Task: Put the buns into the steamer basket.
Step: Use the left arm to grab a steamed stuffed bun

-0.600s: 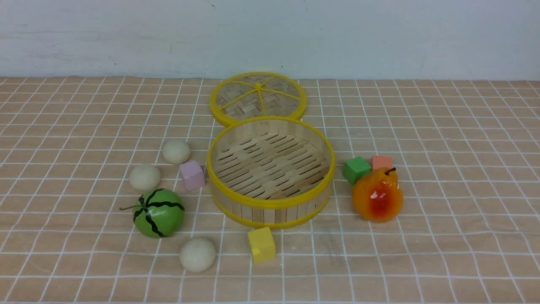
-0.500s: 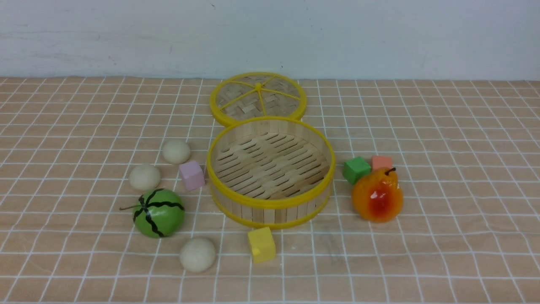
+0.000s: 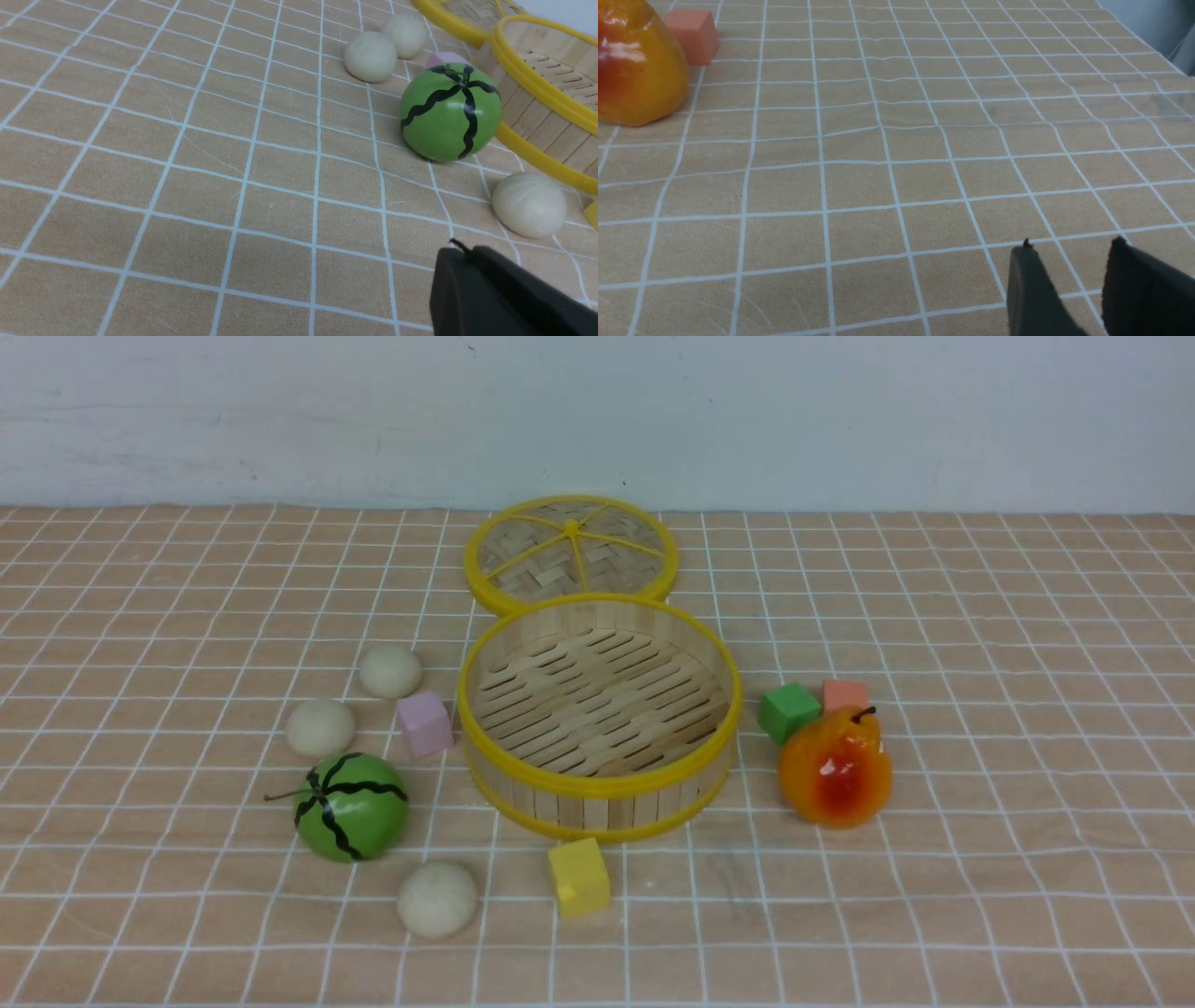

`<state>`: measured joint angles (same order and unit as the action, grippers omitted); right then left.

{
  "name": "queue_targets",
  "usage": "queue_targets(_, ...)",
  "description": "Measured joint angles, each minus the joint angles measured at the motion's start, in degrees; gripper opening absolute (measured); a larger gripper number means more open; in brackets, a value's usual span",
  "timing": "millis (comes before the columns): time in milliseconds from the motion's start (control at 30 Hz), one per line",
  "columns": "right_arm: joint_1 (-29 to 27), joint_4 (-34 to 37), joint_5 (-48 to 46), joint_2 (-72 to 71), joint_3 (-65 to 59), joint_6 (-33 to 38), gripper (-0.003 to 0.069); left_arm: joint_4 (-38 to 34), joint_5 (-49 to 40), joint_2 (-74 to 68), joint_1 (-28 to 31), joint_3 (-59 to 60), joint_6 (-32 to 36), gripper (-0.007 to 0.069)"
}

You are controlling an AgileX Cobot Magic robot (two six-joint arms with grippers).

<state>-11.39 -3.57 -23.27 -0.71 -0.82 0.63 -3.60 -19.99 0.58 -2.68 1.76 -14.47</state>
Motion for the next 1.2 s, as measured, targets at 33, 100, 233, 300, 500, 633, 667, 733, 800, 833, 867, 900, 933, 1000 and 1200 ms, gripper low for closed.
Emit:
queue_targets(33, 0.0, 0.0, 0.0, 0.0, 0.0, 0.0, 0.0241, 0.0, 0.0, 0.0, 0.0, 0.0, 0.0, 0.0004)
queue_targets(100, 0.0, 0.0, 0.0, 0.0, 0.0, 0.0, 0.0241, 0.0, 0.0, 0.0, 0.0, 0.0, 0.0, 0.0004)
queue_targets(233, 0.0, 0.0, 0.0, 0.0, 0.0, 0.0, 0.0241, 0.0, 0.0, 0.0, 0.0, 0.0, -0.1, 0.0004)
queue_targets(300, 0.0, 0.0, 0.0, 0.0, 0.0, 0.0, 0.0241, 0.0, 0.0, 0.0, 0.0, 0.0, -0.1, 0.0004)
queue_targets(500, 0.0, 0.0, 0.0, 0.0, 0.0, 0.0, 0.0241, 0.1, 0.0, 0.0, 0.0, 0.0, -0.2, 0.0012)
queue_targets(633, 0.0, 0.0, 0.0, 0.0, 0.0, 0.0, 0.0241, 2.2, 0.1, 0.0, 0.0, 0.0, -0.2, 0.0017)
queue_targets(667, 0.0, 0.0, 0.0, 0.0, 0.0, 0.0, 0.0241, 2.2, 0.6, 0.0, 0.0, 0.0, -0.3, 0.0018)
queue_targets(733, 0.0, 0.0, 0.0, 0.0, 0.0, 0.0, 0.0241, 2.2, 2.0, 0.0, 0.0, 0.0, -0.3, 0.0020)
queue_targets(800, 0.0, 0.0, 0.0, 0.0, 0.0, 0.0, 0.0241, 2.2, 4.2, 0.0, 0.0, 0.0, -0.4, 0.0020)
queue_targets(833, 0.0, 0.0, 0.0, 0.0, 0.0, 0.0, 0.0241, 2.2, 5.7, 0.0, 0.0, 0.0, -0.4, 0.0021)
queue_targets(867, 0.0, 0.0, 0.0, 0.0, 0.0, 0.0, 0.0241, 2.2, 7.4, 0.0, 0.0, 0.0, -0.4, 0.0021)
queue_targets(900, 0.0, 0.0, 0.0, 0.0, 0.0, 0.0, 0.0241, 2.2, 8.2, 0.0, 0.0, 0.0, -0.4, 0.0021)
queue_targets(933, 0.0, 0.0, 0.0, 0.0, 0.0, 0.0, 0.0241, 2.2, 10.8, 0.0, 0.0, 0.0, -0.4, 0.0021)
queue_targets(1000, 0.0, 0.0, 0.0, 0.0, 0.0, 0.0, 0.0241, 1.8, 14.9, 0.0, 0.0, 0.0, -0.9, 0.0021)
queue_targets(1200, 0.0, 0.0, 0.0, 0.0, 0.0, 0.0, 0.0241, -0.7, 25.6, 0.0, 0.0, 0.0, -4.1, 0.0029)
